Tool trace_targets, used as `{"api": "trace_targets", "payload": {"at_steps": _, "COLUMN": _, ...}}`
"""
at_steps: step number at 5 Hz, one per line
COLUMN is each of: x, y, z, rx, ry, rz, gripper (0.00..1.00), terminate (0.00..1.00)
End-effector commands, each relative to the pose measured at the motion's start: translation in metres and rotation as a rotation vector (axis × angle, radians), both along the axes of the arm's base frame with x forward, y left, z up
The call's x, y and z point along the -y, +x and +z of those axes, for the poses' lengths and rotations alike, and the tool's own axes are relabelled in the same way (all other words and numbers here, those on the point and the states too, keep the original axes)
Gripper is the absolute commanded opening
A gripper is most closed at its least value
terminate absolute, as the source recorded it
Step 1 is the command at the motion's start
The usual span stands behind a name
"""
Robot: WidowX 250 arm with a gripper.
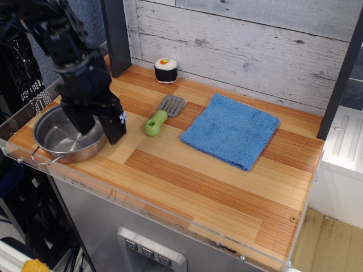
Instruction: Put the metal pot on the blue cloth.
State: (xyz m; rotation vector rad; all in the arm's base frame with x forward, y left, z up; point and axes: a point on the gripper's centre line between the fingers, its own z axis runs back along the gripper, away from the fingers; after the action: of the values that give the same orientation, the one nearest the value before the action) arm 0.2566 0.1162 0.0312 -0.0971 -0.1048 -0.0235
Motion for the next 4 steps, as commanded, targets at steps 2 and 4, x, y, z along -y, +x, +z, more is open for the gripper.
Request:
{"api": "trace_targets", "payload": {"at_steps": 2, "x": 0.014, "y": 0.001, "z": -0.019, "rx": -0.038, "ry": 0.042, "rz": -0.031, "gripper": 0.0, "terminate": 0.0}}
{"api": "trace_targets", "payload": {"at_steps": 4, "x": 0.012, "y": -0.004, "z": -0.002, "rx": -0.007, "ry": 0.056, "rz": -0.014, "gripper": 0.0, "terminate": 0.0}}
